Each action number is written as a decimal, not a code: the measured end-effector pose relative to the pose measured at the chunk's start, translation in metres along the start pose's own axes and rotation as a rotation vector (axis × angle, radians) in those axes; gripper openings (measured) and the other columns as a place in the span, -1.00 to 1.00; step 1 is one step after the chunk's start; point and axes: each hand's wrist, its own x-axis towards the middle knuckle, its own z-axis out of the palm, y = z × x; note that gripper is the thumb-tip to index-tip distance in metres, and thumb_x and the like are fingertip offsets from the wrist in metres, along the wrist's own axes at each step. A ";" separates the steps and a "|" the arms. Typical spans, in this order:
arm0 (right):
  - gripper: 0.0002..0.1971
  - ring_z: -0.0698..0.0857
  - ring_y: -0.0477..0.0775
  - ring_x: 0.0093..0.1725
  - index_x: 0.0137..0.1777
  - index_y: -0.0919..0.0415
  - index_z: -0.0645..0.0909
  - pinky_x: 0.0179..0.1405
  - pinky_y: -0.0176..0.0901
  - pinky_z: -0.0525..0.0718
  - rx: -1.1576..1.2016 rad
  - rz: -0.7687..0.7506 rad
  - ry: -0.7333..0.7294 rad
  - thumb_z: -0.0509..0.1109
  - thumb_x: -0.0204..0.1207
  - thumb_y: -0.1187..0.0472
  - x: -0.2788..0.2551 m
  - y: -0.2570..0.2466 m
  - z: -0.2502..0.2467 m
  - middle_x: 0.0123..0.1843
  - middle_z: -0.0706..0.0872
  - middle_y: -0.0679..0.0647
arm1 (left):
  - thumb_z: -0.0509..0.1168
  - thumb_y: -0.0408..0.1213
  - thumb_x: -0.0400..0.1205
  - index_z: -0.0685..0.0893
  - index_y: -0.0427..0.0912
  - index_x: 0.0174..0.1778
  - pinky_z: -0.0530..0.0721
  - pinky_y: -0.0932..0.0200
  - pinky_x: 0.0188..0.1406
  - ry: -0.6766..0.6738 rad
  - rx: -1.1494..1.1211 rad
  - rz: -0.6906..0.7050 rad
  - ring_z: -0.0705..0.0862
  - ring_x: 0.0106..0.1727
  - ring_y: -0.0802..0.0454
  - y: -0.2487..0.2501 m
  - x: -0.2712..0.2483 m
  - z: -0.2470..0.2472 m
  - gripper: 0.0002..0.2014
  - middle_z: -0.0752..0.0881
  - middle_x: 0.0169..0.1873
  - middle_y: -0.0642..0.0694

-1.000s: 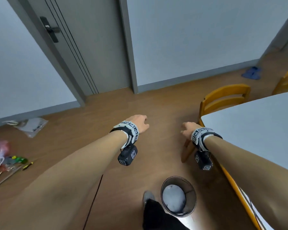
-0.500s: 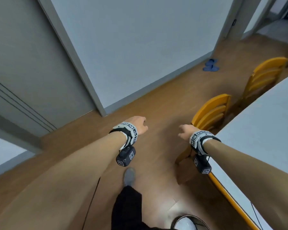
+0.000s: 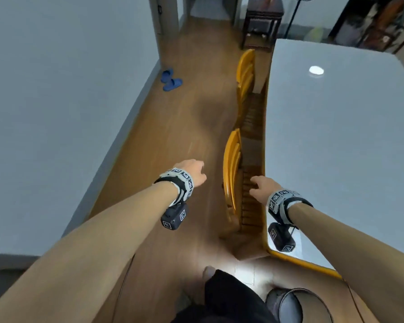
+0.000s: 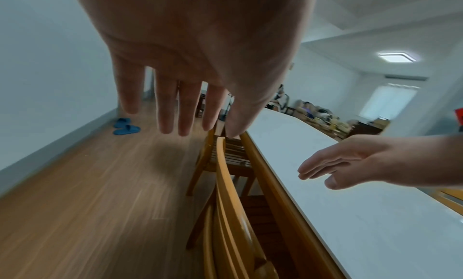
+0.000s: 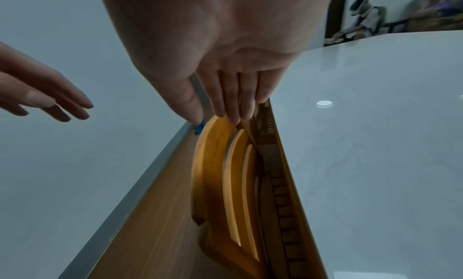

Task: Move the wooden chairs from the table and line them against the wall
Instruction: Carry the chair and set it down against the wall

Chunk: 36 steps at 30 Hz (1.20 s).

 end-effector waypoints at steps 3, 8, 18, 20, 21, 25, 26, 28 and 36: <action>-0.45 0.52 0.18 0.54 0.68 0.15 0.33 0.48 0.03 0.52 0.069 0.063 0.010 0.26 0.70 0.11 0.026 0.004 0.001 0.62 0.48 0.12 | 0.13 -0.02 0.70 0.42 -0.04 0.59 0.64 -0.05 0.18 -0.017 0.066 0.114 0.60 0.35 -0.15 0.013 0.050 -0.011 -0.49 0.55 0.44 -0.08; -0.43 0.52 0.17 0.55 0.69 0.13 0.31 0.47 0.03 0.53 0.179 0.128 0.010 0.26 0.70 0.09 0.068 0.001 0.007 0.63 0.47 0.11 | 0.14 -0.04 0.70 0.45 -0.06 0.56 0.68 -0.09 0.15 -0.062 0.118 0.228 0.62 0.30 -0.16 0.029 0.113 -0.012 -0.51 0.55 0.43 -0.10; -0.43 0.52 0.17 0.55 0.69 0.07 0.32 0.49 0.07 0.54 0.426 0.423 -0.019 0.27 0.69 0.05 0.117 -0.015 0.027 0.63 0.47 0.08 | 0.20 -0.15 0.65 0.44 -0.07 0.54 0.64 -0.20 0.21 -0.175 0.268 0.556 0.52 0.38 -0.18 0.038 0.231 -0.008 -0.51 0.49 0.44 -0.12; -0.43 0.54 0.16 0.53 0.68 0.07 0.34 0.49 0.06 0.54 0.477 0.492 0.005 0.27 0.68 0.04 0.125 -0.025 0.031 0.61 0.49 0.07 | 0.19 -0.16 0.65 0.42 -0.07 0.58 0.57 -0.21 0.30 -0.184 0.333 0.639 0.45 0.46 -0.18 0.035 0.262 -0.010 -0.48 0.45 0.49 -0.12; -0.43 0.54 0.15 0.53 0.68 0.07 0.35 0.49 0.05 0.53 0.513 0.527 0.018 0.27 0.67 0.03 0.127 -0.032 0.034 0.61 0.49 0.06 | 0.19 -0.14 0.65 0.40 -0.06 0.60 0.53 -0.22 0.35 -0.205 0.365 0.684 0.40 0.51 -0.18 0.033 0.275 -0.011 -0.46 0.42 0.53 -0.11; -0.45 0.55 0.13 0.51 0.63 0.11 0.43 0.47 0.04 0.52 0.636 0.637 0.077 0.19 0.70 -0.11 0.136 -0.066 0.051 0.58 0.54 0.08 | 0.19 0.01 0.63 0.38 -0.02 0.63 0.27 -0.26 0.57 -0.315 0.516 0.921 0.14 0.68 -0.14 0.024 0.314 -0.006 -0.40 0.30 0.64 -0.09; -0.45 0.59 0.14 0.46 0.60 0.12 0.47 0.42 0.03 0.55 0.649 0.644 0.083 0.15 0.72 -0.15 0.137 -0.076 0.056 0.53 0.58 0.10 | 0.20 0.04 0.62 0.36 0.00 0.64 0.16 -0.26 0.62 -0.316 0.544 0.970 0.07 0.71 -0.11 0.020 0.321 -0.004 -0.38 0.26 0.67 -0.07; -0.44 0.63 0.13 0.35 0.56 0.13 0.48 0.31 0.01 0.60 0.669 0.655 0.085 0.12 0.73 -0.20 0.139 -0.095 0.065 0.45 0.62 0.11 | 0.23 0.08 0.60 0.33 0.05 0.65 -0.02 -0.24 0.66 -0.265 0.608 1.064 -0.02 0.72 -0.10 0.016 0.330 0.001 -0.35 0.19 0.70 -0.05; -0.39 0.60 0.08 0.44 0.68 -0.01 0.31 0.39 -0.03 0.59 0.703 0.846 0.176 0.32 0.65 -0.03 0.158 -0.110 0.101 0.57 0.53 0.00 | 0.25 0.04 0.61 0.48 0.06 0.53 -0.01 -0.21 0.65 -0.159 0.584 1.220 0.22 0.64 -0.04 0.017 0.356 0.027 -0.47 0.47 0.53 0.04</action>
